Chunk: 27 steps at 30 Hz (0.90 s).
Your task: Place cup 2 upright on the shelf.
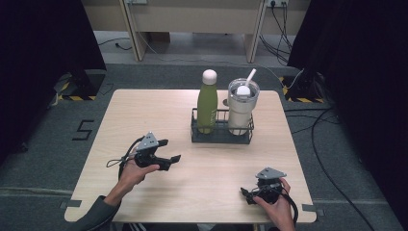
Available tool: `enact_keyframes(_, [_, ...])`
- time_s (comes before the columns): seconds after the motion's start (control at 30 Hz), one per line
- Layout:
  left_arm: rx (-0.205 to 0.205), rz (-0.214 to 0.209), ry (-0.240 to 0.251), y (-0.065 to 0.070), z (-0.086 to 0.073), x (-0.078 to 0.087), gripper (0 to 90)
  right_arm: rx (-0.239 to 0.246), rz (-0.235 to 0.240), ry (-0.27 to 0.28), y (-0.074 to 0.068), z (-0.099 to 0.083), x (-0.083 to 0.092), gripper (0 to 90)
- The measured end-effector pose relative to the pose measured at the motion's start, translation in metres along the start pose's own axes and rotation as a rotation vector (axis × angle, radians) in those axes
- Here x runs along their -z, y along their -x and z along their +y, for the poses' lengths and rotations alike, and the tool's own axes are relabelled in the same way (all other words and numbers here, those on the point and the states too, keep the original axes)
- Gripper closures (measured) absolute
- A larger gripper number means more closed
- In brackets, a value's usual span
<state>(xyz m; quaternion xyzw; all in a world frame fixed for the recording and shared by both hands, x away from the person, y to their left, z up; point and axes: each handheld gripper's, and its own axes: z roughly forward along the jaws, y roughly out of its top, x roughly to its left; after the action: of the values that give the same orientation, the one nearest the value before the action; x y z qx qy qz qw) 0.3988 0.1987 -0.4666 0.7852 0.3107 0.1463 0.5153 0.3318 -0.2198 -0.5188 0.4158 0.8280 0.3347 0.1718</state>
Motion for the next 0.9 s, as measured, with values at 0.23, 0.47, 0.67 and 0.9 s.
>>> enact_keyframes(0.23, [-0.01,0.001,-0.024,0.005,-0.012,0.005,15.1,0.0,0.0,0.0,0.0,0.0,0.0,0.5])
enact_keyframes(0.47, [-0.017,0.004,-0.063,0.006,-0.03,0.012,15.4,0.0,0.0,0.0,0.0,0.0,0.0,0.5])
enact_keyframes(0.67, [-0.008,0.013,-0.1,0.007,-0.045,0.02,15.8,0.002,0.001,0.001,0.0,0.0,0.0,0.5])
enact_keyframes(0.9, [-0.024,0.01,-0.125,0.013,-0.052,0.026,15.8,0.001,0.001,0.0,0.0,0.0,0.0,0.5])
